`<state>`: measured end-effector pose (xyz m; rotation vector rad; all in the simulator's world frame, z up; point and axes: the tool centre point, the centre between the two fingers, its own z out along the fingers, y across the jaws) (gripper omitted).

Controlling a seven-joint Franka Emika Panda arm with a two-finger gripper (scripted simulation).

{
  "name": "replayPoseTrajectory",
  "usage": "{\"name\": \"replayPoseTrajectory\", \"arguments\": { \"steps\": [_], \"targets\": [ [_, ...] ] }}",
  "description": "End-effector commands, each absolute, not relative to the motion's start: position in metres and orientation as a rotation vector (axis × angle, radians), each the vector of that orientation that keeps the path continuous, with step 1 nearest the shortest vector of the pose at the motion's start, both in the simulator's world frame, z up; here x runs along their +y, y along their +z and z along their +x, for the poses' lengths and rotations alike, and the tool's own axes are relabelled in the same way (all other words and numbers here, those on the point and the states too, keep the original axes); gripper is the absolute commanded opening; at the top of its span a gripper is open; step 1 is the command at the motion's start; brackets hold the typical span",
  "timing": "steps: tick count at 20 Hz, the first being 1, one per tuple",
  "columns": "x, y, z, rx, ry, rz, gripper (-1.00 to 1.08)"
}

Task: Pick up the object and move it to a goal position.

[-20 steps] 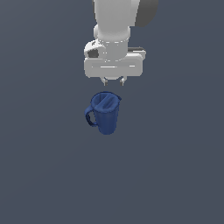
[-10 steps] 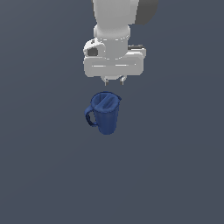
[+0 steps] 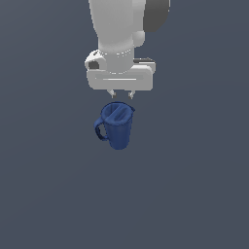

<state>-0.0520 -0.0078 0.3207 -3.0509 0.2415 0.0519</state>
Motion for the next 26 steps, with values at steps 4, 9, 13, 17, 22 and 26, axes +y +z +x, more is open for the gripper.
{"name": "replayPoseTrajectory", "arguments": {
  "steps": [4,9,13,17,22,26],
  "targets": [
    [-0.026,0.308,-0.041,0.498,0.143,-2.977,0.28],
    [-0.046,0.292,-0.030,0.780,0.251,-2.868,0.28],
    [-0.063,0.279,-0.022,0.994,0.339,-2.764,0.28],
    [-0.079,0.266,-0.015,1.194,0.427,-2.648,0.28],
    [-0.099,0.249,-0.008,1.422,0.535,-2.491,0.28],
    [-0.112,0.237,-0.003,1.560,0.606,-2.380,0.28]
  ]
}}
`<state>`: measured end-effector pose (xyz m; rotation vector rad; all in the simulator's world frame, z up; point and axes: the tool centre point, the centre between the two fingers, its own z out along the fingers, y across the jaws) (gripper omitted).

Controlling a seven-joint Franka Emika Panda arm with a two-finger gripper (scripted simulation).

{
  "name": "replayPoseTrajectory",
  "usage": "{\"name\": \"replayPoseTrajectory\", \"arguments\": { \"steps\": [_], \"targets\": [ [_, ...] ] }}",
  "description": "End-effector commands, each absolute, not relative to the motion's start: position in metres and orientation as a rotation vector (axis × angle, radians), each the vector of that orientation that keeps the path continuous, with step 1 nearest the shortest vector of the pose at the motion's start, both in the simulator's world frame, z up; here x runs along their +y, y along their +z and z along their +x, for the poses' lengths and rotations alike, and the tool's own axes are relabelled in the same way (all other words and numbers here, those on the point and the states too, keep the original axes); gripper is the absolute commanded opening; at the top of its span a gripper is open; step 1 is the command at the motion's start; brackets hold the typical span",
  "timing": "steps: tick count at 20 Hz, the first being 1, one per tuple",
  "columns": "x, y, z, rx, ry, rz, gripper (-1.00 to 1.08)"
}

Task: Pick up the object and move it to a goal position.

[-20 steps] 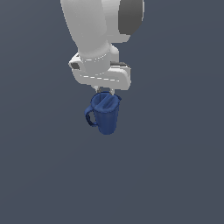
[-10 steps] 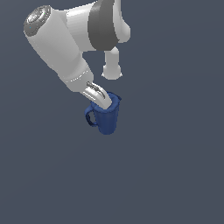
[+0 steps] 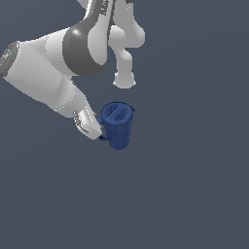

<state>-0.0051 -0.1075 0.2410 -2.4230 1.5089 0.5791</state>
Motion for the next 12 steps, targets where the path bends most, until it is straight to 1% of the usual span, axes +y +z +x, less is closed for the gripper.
{"name": "replayPoseTrajectory", "arguments": {
  "steps": [1,12],
  "targets": [
    [-0.115,0.234,-0.003,1.588,0.621,-2.356,0.28],
    [-0.131,0.219,0.001,1.750,0.713,-2.205,0.28]
  ]
}}
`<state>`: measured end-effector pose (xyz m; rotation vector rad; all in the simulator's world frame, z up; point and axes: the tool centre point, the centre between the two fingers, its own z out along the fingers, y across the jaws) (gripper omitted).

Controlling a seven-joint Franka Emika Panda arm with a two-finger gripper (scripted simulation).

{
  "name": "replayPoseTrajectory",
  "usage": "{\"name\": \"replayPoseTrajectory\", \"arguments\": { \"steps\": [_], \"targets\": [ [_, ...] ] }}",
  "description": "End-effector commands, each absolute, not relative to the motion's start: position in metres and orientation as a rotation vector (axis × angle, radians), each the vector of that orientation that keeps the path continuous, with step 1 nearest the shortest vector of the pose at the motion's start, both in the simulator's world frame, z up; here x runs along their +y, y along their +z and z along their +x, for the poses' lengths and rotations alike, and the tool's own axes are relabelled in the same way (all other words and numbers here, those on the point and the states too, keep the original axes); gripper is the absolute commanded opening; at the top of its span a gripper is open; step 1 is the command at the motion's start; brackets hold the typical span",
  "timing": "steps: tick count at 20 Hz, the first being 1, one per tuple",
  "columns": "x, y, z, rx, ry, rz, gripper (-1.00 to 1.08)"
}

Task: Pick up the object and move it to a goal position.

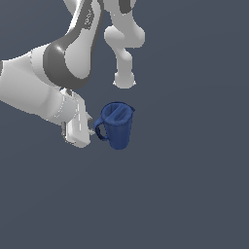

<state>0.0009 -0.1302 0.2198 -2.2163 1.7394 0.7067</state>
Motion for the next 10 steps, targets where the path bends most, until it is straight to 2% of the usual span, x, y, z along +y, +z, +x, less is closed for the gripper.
{"name": "replayPoseTrajectory", "arguments": {
  "steps": [1,10],
  "targets": [
    [-0.131,0.219,0.001,1.753,0.715,-2.202,0.28],
    [-0.125,0.208,-0.002,1.751,0.713,-2.205,0.28]
  ]
}}
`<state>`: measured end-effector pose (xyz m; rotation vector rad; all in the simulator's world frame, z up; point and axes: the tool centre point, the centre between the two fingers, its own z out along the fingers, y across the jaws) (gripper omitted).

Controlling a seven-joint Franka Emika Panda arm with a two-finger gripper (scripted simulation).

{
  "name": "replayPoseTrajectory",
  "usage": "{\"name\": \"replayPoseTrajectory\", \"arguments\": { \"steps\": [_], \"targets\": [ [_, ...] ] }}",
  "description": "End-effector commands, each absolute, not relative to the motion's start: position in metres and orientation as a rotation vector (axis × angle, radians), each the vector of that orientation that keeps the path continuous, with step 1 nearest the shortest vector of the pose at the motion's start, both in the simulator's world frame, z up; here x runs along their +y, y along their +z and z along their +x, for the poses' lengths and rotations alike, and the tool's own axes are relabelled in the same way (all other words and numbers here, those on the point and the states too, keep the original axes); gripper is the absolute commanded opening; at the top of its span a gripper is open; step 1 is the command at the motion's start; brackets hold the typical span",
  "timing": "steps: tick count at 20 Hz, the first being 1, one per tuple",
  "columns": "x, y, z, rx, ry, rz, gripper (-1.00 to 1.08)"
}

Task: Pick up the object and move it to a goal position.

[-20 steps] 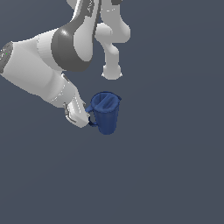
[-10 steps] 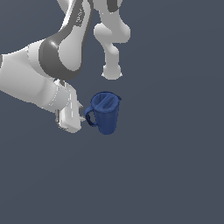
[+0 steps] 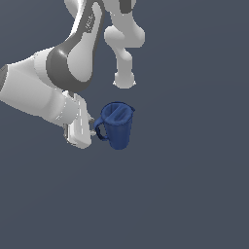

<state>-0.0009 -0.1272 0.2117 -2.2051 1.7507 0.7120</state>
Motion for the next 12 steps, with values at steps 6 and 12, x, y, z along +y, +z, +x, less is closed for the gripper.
{"name": "replayPoseTrajectory", "arguments": {
  "steps": [6,12],
  "targets": [
    [-0.1190,0.1964,-0.0055,1.754,0.715,-2.203,0.28],
    [-0.1188,0.1962,-0.0056,1.754,0.715,-2.203,-1.00]
  ]
}}
